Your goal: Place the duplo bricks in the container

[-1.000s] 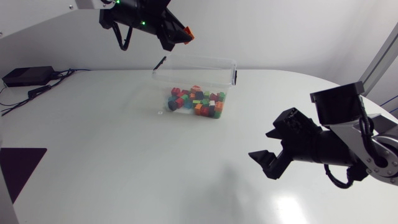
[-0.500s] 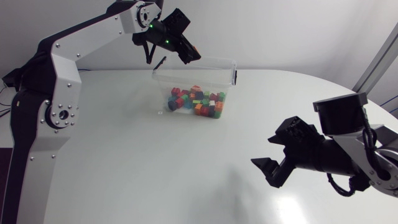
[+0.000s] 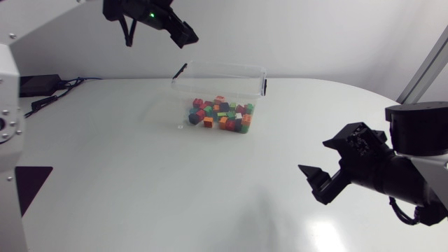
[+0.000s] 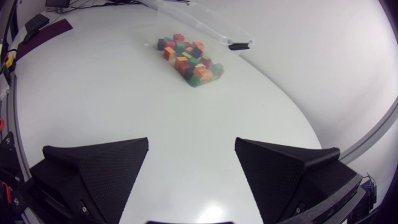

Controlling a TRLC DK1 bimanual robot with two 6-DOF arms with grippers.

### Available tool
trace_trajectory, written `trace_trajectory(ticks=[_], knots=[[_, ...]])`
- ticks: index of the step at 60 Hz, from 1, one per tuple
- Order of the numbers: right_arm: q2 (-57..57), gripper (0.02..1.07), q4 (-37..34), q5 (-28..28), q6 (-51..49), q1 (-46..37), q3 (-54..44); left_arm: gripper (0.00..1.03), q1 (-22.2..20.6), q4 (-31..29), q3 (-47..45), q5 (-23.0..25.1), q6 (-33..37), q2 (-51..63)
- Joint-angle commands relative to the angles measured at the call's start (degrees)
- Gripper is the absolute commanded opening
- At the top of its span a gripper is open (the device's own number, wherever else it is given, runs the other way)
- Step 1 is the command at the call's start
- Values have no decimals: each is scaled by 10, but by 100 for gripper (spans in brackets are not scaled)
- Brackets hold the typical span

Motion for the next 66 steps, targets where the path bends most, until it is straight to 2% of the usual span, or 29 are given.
trace_trajectory(ticks=[1,10,22,36,43,49,56,59,66], knots=[[-18,102,1,24,17,-4,-6,99,9,23,-59,-8,-12,-68],[-67,102,21,65,17,-26,-10,99,47,53,-151,-37,-35,-153],[-125,102,41,66,-2,-79,-26,99,85,176,-340,-38,-51,-283],[-199,102,49,54,78,-133,-46,99,114,220,-460,-37,-105,-386],[-237,102,41,57,78,-136,-64,99,117,230,-510,-37,-106,-426],[-263,102,29,62,79,-137,-73,99,128,230,-556,-37,-143,-471],[-281,102,26,68,78,-148,-82,99,133,239,-617,-38,-154,-526],[-292,102,24,68,77,-156,-88,99,144,252,-650,-38,-172,-555],[-319,102,12,68,76,-163,-95,99,159,325,-735,-38,-215,-628]])
